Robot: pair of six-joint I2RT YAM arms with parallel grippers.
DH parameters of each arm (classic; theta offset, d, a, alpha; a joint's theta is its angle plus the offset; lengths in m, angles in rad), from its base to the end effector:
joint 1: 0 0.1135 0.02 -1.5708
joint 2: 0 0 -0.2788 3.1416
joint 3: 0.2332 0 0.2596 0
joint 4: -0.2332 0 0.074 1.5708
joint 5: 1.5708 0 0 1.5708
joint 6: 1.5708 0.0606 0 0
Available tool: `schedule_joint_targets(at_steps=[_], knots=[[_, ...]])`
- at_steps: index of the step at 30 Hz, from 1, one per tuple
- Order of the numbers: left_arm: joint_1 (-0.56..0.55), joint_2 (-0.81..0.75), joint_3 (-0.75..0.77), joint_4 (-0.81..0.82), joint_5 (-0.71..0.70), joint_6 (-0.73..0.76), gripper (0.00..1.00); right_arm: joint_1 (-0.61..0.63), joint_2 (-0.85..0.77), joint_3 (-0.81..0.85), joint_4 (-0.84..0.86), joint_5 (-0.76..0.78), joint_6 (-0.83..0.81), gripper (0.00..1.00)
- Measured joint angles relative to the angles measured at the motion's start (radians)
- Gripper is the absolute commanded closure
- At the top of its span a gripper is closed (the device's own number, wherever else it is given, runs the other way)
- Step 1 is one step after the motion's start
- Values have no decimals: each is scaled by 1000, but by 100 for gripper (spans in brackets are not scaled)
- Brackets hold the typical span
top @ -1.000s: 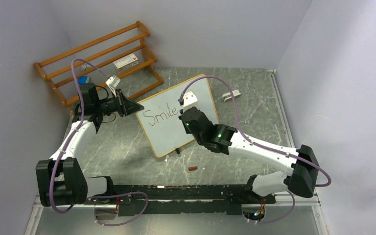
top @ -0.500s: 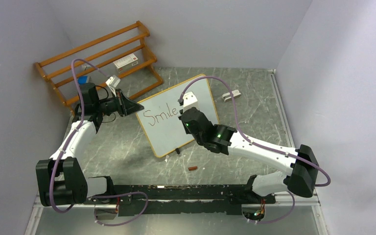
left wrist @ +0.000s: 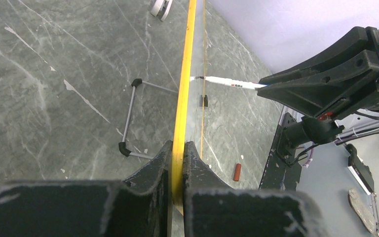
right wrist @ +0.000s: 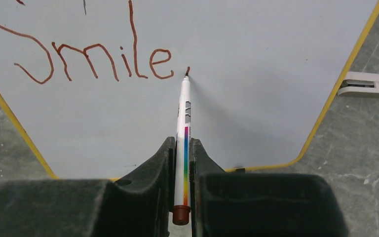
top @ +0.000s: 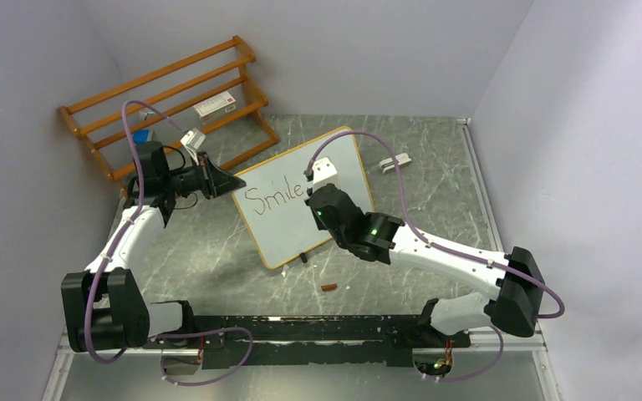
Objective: Write a sentence on the whiteboard
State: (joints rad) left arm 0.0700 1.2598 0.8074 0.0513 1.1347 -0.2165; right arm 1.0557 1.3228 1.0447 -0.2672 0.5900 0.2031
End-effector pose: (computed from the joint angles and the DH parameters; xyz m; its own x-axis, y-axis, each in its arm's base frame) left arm 0.2829 -0.0352 0.2836 -0.5528 -0.1297 -0.8231 0.7005 0.4627 -0.5434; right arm 0.1856 0.2595 0.3076 -0.3489 -0.2760 -0.8956 -0.4272 0.8974 -0.1102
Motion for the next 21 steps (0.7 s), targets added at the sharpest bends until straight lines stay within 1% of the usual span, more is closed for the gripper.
schedule_joint_targets(at_steps=[9, 14, 21], knots=[[0, 0, 0, 0, 2, 0, 95, 0, -29, -3, -37, -56, 5, 100], [0, 0, 2, 0, 2, 0, 95, -6, -68, -3, -31, -34, -4, 100], [0, 0, 2, -1, 2, 0, 95, -55, -76, -7, 6, -13, -27, 100]])
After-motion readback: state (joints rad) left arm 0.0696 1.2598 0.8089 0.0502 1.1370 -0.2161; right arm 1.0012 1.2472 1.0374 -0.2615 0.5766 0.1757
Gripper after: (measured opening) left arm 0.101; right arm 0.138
